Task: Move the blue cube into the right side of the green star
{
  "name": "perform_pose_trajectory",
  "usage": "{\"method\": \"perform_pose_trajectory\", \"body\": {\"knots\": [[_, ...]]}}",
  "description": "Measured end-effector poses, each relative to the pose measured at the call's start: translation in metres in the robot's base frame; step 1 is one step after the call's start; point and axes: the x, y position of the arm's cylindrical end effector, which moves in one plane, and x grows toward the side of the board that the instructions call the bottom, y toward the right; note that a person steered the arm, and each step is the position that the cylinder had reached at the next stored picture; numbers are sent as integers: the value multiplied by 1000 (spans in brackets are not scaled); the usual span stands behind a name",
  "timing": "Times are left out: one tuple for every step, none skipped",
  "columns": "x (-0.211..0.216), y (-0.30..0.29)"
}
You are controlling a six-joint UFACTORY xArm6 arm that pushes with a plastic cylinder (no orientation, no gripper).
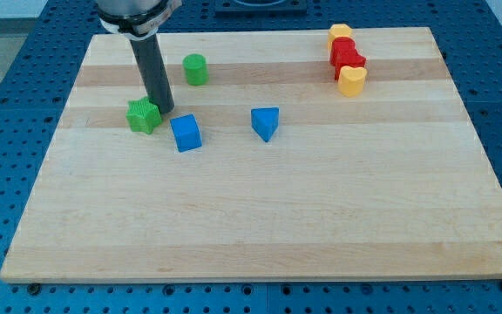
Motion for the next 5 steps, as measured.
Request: {"method": "perform_pose_trajectory", "body": {"knots": [[3,3],[3,13],[3,26],[4,56],[17,81]]}}
